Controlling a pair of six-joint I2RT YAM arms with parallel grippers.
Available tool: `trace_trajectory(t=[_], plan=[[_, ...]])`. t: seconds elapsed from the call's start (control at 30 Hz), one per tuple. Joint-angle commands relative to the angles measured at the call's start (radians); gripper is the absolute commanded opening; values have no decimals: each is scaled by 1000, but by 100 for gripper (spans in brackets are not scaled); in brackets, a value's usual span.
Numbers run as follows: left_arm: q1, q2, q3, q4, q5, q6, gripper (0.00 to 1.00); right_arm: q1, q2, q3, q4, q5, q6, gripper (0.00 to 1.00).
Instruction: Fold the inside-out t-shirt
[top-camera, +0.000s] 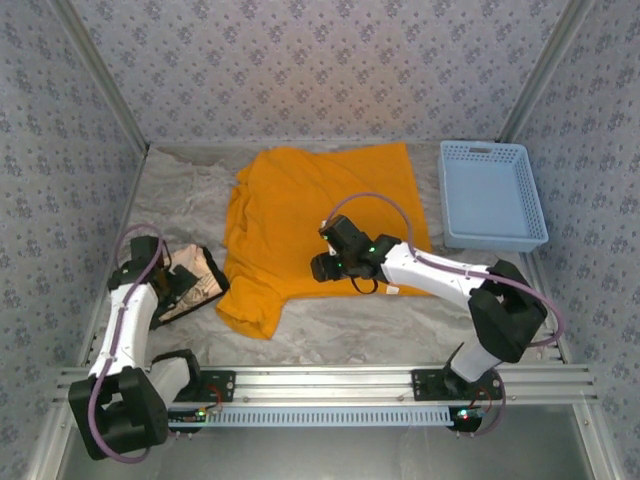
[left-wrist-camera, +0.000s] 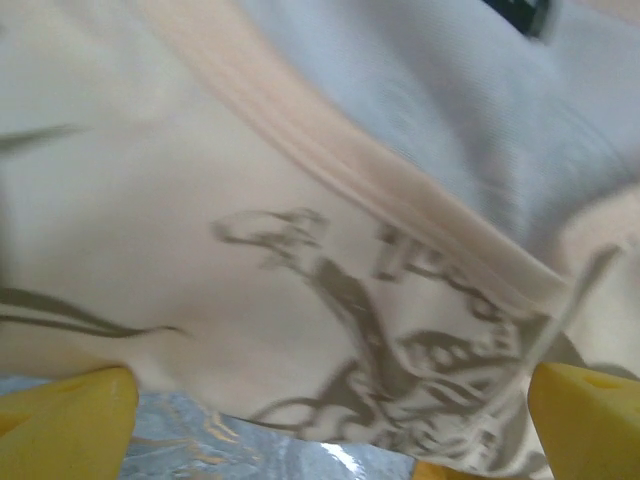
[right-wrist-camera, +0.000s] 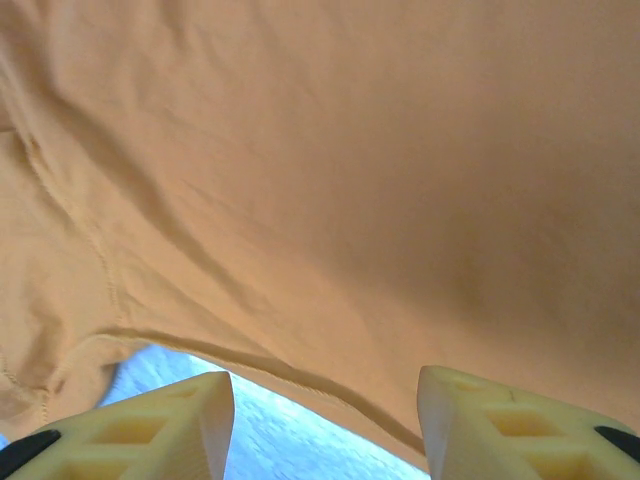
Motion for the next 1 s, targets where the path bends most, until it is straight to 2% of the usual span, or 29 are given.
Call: trace_trajectory(t=[0.0, 0.13, 0.23, 0.33, 0.43, 0.6, 0.77, 0.97], plan=[[110, -42, 72, -87, -5, -15, 100, 39, 75, 74, 79, -104, -104, 51], [183, -37, 176, -124, -2, -2, 99, 118, 231, 269, 100, -170, -152, 51], [185, -27, 266, -134, 1, -3, 98, 173, 367, 435, 115, -207, -169, 55], [182, -12, 329, -115, 51, -10, 96, 210, 499, 610, 100, -216, -172, 58], [169, 15, 357, -93, 104, -20, 95, 232, 635, 770, 87, -232, -156, 60], [136, 38, 365, -73, 125, -24, 95, 254, 834, 994, 29, -232, -106, 62], [125, 46, 365, -55, 149, -10, 95, 260, 922, 1063, 7, -261, -58, 62], [121, 70, 371, -35, 190, 0, 95, 298, 937, 1082, 21, -475, -72, 60]])
